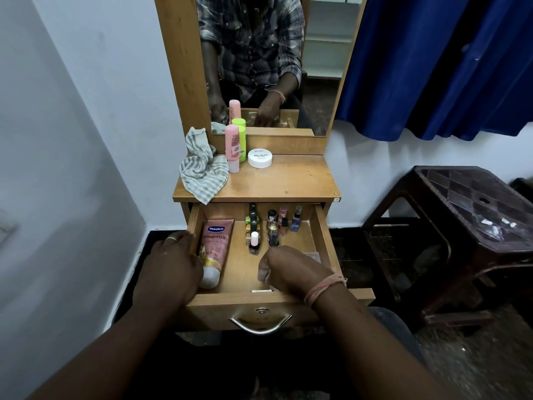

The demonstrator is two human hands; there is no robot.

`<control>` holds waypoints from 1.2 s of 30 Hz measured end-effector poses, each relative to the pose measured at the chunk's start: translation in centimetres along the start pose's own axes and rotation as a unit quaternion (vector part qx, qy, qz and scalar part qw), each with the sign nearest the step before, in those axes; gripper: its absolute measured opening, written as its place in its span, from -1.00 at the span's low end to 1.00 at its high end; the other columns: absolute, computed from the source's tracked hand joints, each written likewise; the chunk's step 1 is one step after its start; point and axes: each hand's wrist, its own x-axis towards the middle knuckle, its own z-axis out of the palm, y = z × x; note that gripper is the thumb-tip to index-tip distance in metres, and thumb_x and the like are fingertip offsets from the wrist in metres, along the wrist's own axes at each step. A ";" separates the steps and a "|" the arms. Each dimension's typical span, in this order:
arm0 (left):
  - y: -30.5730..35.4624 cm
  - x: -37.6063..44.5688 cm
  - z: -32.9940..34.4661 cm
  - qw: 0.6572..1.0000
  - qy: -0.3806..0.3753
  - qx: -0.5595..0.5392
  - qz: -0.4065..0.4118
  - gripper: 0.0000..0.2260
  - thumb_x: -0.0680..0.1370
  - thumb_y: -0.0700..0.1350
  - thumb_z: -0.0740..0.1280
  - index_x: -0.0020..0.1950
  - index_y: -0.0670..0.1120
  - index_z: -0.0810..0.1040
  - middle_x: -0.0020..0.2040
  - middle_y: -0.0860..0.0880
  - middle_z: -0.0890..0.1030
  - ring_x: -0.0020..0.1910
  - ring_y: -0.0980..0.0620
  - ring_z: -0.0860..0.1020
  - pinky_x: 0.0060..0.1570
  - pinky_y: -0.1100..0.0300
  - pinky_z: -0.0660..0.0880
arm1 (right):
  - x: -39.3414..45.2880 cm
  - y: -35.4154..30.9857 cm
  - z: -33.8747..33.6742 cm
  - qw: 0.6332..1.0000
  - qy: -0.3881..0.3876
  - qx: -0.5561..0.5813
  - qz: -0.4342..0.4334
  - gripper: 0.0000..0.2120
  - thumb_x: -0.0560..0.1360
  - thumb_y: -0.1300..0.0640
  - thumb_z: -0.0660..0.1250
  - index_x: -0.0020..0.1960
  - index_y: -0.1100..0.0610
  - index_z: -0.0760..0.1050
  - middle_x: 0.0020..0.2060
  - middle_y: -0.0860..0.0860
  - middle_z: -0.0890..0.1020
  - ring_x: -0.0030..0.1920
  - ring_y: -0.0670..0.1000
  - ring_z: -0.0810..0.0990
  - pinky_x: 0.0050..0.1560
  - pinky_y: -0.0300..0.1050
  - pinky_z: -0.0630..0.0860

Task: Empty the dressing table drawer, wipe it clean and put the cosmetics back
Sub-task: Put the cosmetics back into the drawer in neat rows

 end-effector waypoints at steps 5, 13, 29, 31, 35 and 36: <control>0.1 0.1 -0.1 1.000 0.007 0.021 0.003 -0.71 0.55 -0.05 0.30 0.27 -0.01 0.56 0.21 -0.11 0.61 0.08 -0.14 0.54 0.00 0.00 0.53 | 0.1 0.5 0.5 0.999 0.025 0.035 -0.008 -0.85 0.53 0.26 0.40 0.02 0.09 0.70 -0.04 0.02 0.71 -0.01 -0.02 0.66 0.06 -0.10 0.61; 1.3 1.7 0.1 0.995 0.029 0.099 0.007 -0.84 0.36 -0.08 0.35 -0.19 -0.13 0.64 -0.22 -0.13 0.62 -0.25 -0.18 0.57 -0.26 0.07 0.48 | 0.1 0.9 0.9 0.995 0.071 0.068 -0.007 -0.90 0.52 0.18 0.38 -0.06 0.08 0.68 -0.13 -0.01 0.71 -0.09 -0.05 0.65 0.03 -0.05 0.62; 1.6 3.0 3.0 0.989 0.058 0.112 -0.082 -0.67 0.41 -0.03 0.48 0.01 -0.25 0.59 -0.04 -0.31 0.58 -0.03 -0.34 0.52 -0.08 -0.14 0.47 | 2.2 -0.7 -1.2 0.955 0.273 0.112 -0.022 -0.82 0.60 0.05 0.31 -0.09 0.02 0.67 -0.18 -0.10 0.70 -0.20 -0.20 0.63 -0.08 -0.09 0.62; 1.7 3.0 3.0 0.989 0.057 0.111 -0.081 -0.66 0.40 -0.03 0.48 0.02 -0.25 0.60 -0.02 -0.31 0.58 0.00 -0.34 0.52 -0.05 -0.16 0.47 | 2.8 -0.8 -2.0 0.942 0.317 0.110 -0.022 -0.82 0.61 0.02 0.29 -0.05 0.00 0.65 -0.20 -0.13 0.68 -0.21 -0.21 0.61 -0.13 -0.12 0.62; 1.8 3.2 3.0 0.990 0.057 0.099 -0.082 -0.64 0.39 -0.03 0.50 0.06 -0.23 0.61 0.01 -0.30 0.59 0.04 -0.34 0.52 -0.02 -0.18 0.48 | 4.6 -1.4 -4.9 0.911 0.388 0.134 -0.051 -0.89 0.64 0.08 0.30 -0.03 0.01 0.59 -0.21 -0.14 0.60 -0.23 -0.22 0.55 -0.22 -0.33 0.45; 1.7 3.2 3.0 0.990 0.057 0.096 -0.083 -0.64 0.39 -0.03 0.50 0.06 -0.23 0.61 0.01 -0.30 0.59 0.05 -0.34 0.52 -0.01 -0.18 0.48 | 5.4 -1.6 -5.8 0.901 0.410 0.130 -0.053 -0.91 0.63 0.12 0.31 0.01 0.03 0.59 -0.16 -0.10 0.60 -0.18 -0.20 0.54 -0.19 -0.37 0.40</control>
